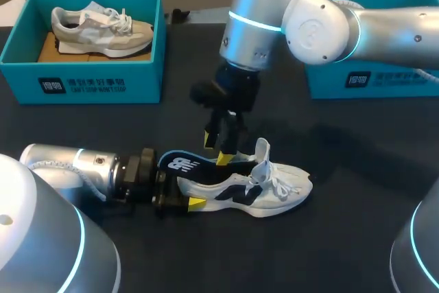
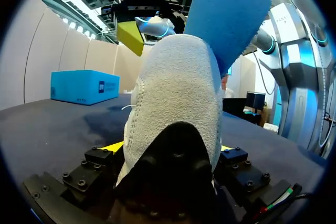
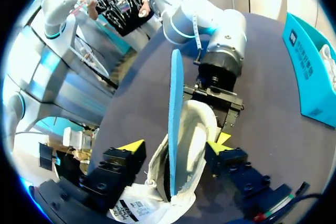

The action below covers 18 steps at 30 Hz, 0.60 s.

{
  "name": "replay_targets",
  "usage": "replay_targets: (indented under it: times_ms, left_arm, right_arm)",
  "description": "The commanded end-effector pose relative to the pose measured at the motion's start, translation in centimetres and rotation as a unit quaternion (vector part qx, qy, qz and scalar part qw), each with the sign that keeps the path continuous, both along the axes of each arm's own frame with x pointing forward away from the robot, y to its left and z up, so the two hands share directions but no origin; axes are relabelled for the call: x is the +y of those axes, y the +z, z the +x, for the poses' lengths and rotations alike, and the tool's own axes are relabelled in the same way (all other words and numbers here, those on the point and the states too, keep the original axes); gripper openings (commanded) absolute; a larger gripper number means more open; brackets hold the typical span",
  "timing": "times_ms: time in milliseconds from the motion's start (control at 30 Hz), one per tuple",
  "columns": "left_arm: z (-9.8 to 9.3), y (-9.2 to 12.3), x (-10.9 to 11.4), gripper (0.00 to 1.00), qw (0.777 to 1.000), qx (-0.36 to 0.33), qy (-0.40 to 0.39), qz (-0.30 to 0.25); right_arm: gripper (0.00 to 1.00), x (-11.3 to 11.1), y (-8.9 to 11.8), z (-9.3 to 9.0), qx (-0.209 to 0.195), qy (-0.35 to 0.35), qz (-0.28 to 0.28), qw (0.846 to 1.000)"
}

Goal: Take the shoe out of the shoebox, open the shoe tongue, remove and reinsert the insole, then place the shoe into the shoebox

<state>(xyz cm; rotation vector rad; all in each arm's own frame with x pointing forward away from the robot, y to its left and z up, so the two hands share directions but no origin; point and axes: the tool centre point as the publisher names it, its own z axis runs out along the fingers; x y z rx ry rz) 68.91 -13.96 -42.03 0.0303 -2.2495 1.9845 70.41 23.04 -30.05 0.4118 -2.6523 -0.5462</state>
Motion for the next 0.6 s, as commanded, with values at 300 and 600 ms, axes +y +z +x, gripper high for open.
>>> replay_targets:
  times_ms: [300,600]
  left_arm:
    - [0.0,0.0,-0.1,0.0,1.0,0.0,0.0,0.0]
    - [0.0,0.0,-0.1,0.0,1.0,0.0,0.0,0.0]
  right_arm:
    - [1.0,-0.7,0.4,-0.2,0.005,-0.013,0.0,1.0]
    - [1.0,-0.6,1.5,0.4,0.035,-0.036,0.022,0.998]
